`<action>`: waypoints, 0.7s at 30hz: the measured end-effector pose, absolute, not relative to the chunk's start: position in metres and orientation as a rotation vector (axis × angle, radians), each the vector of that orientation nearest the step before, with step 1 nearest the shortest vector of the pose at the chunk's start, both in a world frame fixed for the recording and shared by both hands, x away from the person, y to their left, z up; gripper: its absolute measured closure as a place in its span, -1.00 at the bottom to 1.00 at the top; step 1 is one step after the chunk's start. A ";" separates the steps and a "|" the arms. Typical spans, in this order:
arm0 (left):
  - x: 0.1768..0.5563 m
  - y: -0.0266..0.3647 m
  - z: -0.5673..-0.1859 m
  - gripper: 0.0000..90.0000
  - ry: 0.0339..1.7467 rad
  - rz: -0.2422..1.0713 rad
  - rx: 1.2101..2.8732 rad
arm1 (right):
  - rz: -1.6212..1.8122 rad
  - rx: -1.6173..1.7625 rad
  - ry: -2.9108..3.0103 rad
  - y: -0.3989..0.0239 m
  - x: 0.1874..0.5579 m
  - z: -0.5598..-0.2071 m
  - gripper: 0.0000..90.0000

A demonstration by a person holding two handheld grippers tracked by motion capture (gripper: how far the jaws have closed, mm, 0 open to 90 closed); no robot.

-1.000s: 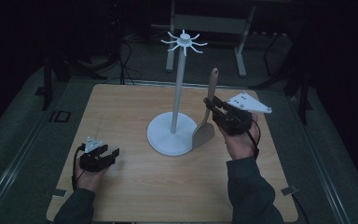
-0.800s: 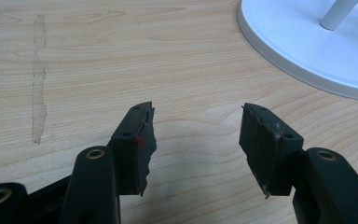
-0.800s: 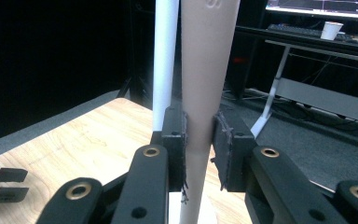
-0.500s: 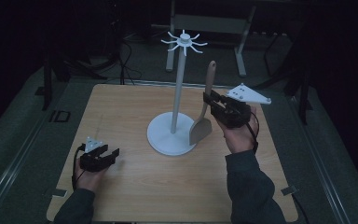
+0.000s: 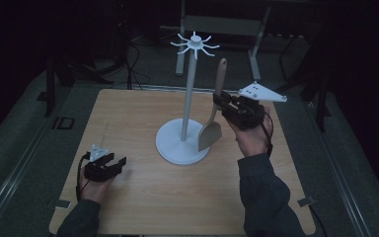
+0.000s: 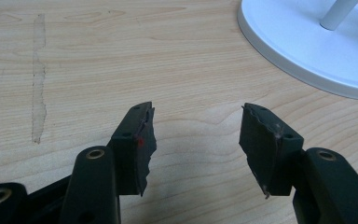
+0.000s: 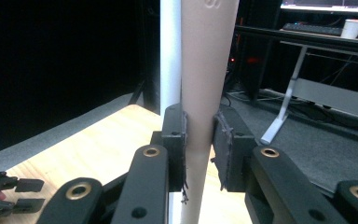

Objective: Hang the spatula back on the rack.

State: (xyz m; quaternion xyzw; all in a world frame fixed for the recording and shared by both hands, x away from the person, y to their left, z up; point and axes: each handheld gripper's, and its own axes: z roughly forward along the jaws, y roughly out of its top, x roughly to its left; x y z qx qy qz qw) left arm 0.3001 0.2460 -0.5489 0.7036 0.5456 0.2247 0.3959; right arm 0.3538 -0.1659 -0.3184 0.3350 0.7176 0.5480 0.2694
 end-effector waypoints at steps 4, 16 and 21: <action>0.300 0.246 -0.549 0.00 1.384 0.569 1.783 | 1.480 0.903 1.946 -0.165 0.356 -0.318 0.67; 0.300 0.247 -0.549 0.00 1.382 0.570 1.782 | 1.480 0.900 1.974 -0.158 0.364 -0.314 0.67; 0.300 0.247 -0.549 0.00 1.383 0.570 1.781 | 1.475 0.891 1.979 -0.155 0.366 -0.312 0.67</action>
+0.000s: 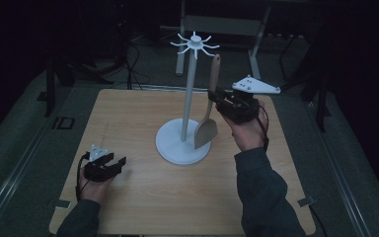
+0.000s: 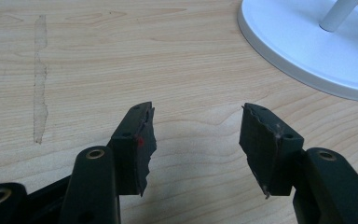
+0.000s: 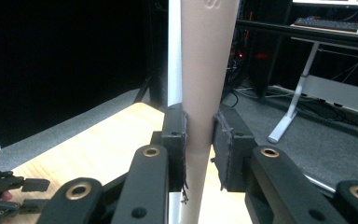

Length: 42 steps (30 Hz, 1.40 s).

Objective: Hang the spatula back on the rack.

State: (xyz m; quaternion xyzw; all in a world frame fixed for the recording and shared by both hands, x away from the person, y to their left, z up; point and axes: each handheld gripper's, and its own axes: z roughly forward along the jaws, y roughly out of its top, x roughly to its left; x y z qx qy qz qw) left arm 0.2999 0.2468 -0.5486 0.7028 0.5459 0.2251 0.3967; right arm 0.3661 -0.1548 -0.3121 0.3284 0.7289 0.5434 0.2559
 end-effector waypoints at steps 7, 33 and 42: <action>0.299 0.248 -0.549 0.00 1.385 0.571 1.776 | 1.469 0.905 1.986 -0.152 0.371 -0.311 0.67; 0.299 0.248 -0.549 0.00 1.384 0.573 1.778 | 1.476 0.927 2.046 -0.137 0.389 -0.310 0.67; 0.299 0.248 -0.549 0.00 1.382 0.573 1.779 | 1.518 0.910 2.009 -0.140 0.388 -0.312 0.31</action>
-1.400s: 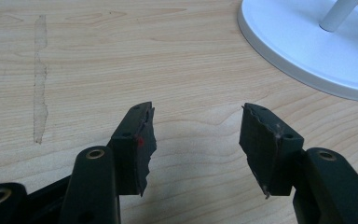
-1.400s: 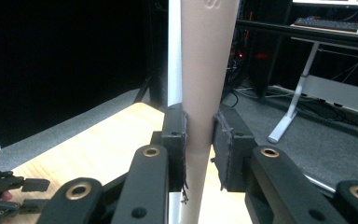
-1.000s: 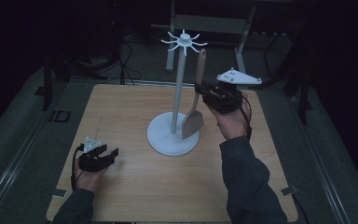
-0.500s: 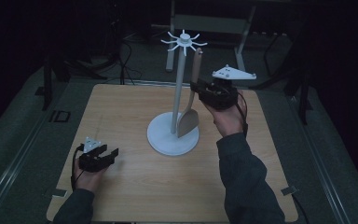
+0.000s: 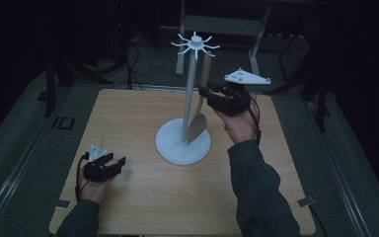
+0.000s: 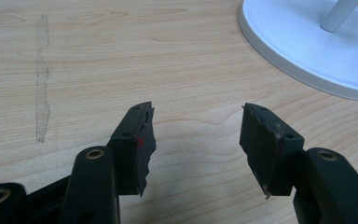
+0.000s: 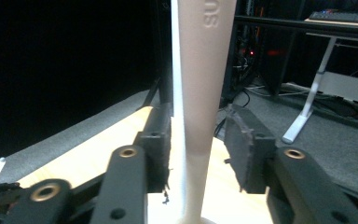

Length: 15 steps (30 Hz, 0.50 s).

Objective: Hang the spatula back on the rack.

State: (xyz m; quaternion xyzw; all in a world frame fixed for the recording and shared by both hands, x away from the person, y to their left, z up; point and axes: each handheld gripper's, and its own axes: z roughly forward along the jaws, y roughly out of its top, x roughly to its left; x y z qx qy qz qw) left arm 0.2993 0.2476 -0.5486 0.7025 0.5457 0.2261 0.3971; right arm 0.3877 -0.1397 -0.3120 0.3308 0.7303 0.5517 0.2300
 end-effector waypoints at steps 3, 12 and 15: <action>0.299 0.247 -0.549 0.00 1.383 0.573 1.782 | 1.503 0.907 2.003 -0.141 0.387 -0.313 0.21; 0.300 0.247 -0.549 -0.01 1.384 0.573 1.783 | 1.465 0.922 1.991 -0.149 0.383 -0.318 0.06; 0.300 0.247 -0.549 -0.01 1.383 0.574 1.781 | 1.456 0.937 1.985 -0.153 0.381 -0.321 0.02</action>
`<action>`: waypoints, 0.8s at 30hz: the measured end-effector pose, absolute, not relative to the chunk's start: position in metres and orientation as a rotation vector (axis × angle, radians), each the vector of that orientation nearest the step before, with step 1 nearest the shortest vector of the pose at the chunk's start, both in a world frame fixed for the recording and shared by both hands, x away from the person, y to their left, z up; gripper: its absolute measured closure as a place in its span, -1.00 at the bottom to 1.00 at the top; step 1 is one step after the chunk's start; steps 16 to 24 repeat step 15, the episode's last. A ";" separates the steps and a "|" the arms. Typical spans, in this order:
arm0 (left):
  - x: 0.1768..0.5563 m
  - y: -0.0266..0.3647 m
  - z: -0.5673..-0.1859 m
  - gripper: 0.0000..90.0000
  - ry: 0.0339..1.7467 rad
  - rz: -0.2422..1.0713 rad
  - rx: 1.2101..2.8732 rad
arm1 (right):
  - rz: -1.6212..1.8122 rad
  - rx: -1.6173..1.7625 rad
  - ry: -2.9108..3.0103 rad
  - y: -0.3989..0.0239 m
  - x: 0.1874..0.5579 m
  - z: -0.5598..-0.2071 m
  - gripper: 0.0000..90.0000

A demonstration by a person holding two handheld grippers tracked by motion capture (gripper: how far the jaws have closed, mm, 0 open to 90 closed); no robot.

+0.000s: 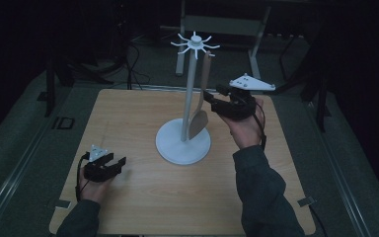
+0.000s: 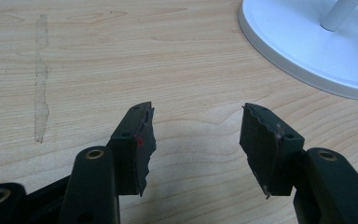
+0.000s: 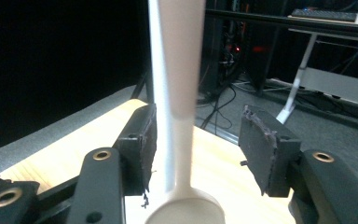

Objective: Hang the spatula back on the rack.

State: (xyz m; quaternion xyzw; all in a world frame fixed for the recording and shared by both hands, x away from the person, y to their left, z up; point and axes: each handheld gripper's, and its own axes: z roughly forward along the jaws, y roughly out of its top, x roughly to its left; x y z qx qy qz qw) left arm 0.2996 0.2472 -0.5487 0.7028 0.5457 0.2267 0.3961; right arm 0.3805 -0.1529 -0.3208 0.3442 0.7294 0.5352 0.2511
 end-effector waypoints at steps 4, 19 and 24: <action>0.300 0.247 -0.549 -0.01 1.384 0.574 1.780 | 1.437 0.963 1.984 -0.161 0.376 -0.328 -0.01; 0.301 0.246 -0.549 -0.02 1.382 0.579 1.784 | 1.202 1.081 2.023 -0.199 0.370 -0.386 -0.08; 0.301 0.246 -0.549 -0.02 1.382 0.579 1.784 | 1.202 1.081 2.023 -0.199 0.370 -0.386 -0.08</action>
